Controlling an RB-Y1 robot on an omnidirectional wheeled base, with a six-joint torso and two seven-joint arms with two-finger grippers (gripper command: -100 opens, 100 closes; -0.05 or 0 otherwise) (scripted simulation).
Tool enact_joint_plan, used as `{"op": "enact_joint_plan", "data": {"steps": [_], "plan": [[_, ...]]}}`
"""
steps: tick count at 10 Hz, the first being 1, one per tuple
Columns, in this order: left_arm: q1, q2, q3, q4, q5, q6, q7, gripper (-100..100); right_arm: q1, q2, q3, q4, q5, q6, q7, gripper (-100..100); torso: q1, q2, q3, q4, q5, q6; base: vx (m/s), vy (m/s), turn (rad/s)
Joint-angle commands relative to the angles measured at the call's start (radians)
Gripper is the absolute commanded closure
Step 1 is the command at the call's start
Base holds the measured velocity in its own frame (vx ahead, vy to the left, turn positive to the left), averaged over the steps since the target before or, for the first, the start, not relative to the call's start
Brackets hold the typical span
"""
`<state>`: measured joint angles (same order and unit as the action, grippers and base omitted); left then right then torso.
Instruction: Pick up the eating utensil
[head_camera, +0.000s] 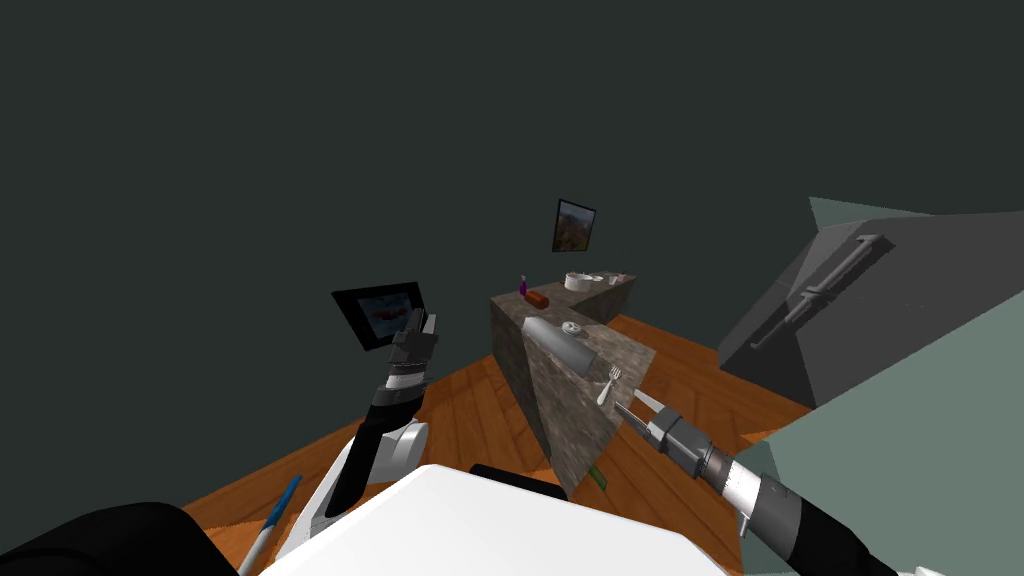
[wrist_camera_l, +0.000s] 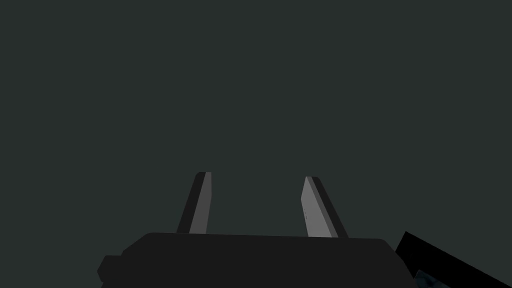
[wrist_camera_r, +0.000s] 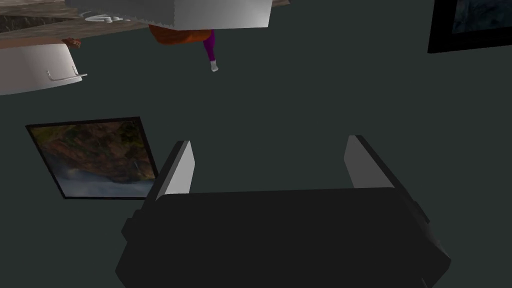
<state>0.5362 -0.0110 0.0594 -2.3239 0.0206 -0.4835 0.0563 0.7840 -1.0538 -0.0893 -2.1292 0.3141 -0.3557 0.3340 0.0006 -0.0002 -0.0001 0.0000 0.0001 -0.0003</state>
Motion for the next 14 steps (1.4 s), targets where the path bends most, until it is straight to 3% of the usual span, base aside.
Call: {"op": "enact_joint_plan", "data": {"steps": [1, 5, 6, 8, 9, 11, 12, 14], "plan": [[0.0, 0.0, 0.0, 0.0, 0.0, 0.0, 0.0, 0, 0.005, -0.05, 0.004, 0.014, 0.013, 0.004, 0.005, -100, 0.0, 0.0, 0.0, 0.0, 0.0, 0.0, 0.006, 0.014, 0.177], [0.0, 0.0, 0.0, 0.0, 0.0, 0.0, 0.0, 0, 0.03, -0.16, 0.008, 0.023, 0.043, 0.02, 0.013, -100, -0.001, 0.0, 0.0, 0.0, 0.0, 0.001, 0.004, 0.007, 0.102], [0.0, 0.0, 0.0, 0.0, 0.0, 0.0, 0.0, 0, 0.055, -0.194, 0.015, 0.032, 0.073, 0.036, 0.019, -100, -0.001, 0.0, 0.0, 0.0, 0.0, 0.002, 0.007, 0.01, 0.229], [0.0, 0.0, 0.0, 0.0, 0.0, 0.0, 0.0, 0, 0.055, -0.247, 0.015, 0.032, 0.073, 0.036, 0.019, -100, -0.001, 0.0, 0.0, 0.0, 0.0, 0.001, 0.007, 0.002, 0.104], [0.0, 0.0, 0.0, 0.0, 0.0, 0.0, 0.0, 0, 0.079, -0.278, 0.024, 0.039, 0.103, 0.054, 0.022, -100, -0.001, 0.0, 0.0, 0.0, 0.0, 0.002, 0.009, 0.006, 0.219], [0.0, 0.0, 0.0, 0.0, 0.0, 0.0, 0.0, 0, 0.079, -0.331, 0.024, 0.039, 0.103, 0.054, 0.022, -100, -0.001, -0.001, 0.0, 0.0, 0.0, 0.001, 0.008, -0.003, 0.107], [0.0, 0.0, 0.0, 0.0, 0.0, 0.0, 0.0, 0, 0.103, -0.365, 0.034, 0.045, 0.134, 0.074, 0.023, -100, -0.001, 0.0, 0.0, 0.0, 0.0, 0.002, 0.01, 0.001, 0.286], [0.0, 0.0, 0.0, 0.0, 0.0, 0.0, 0.0, 0, 0.103, -0.415, 0.034, 0.045, 0.134, 0.074, 0.023, -100, -0.001, -0.001, 0.0, 0.0, 0.0, 0.002, 0.008, -0.007, 0.065]]}}
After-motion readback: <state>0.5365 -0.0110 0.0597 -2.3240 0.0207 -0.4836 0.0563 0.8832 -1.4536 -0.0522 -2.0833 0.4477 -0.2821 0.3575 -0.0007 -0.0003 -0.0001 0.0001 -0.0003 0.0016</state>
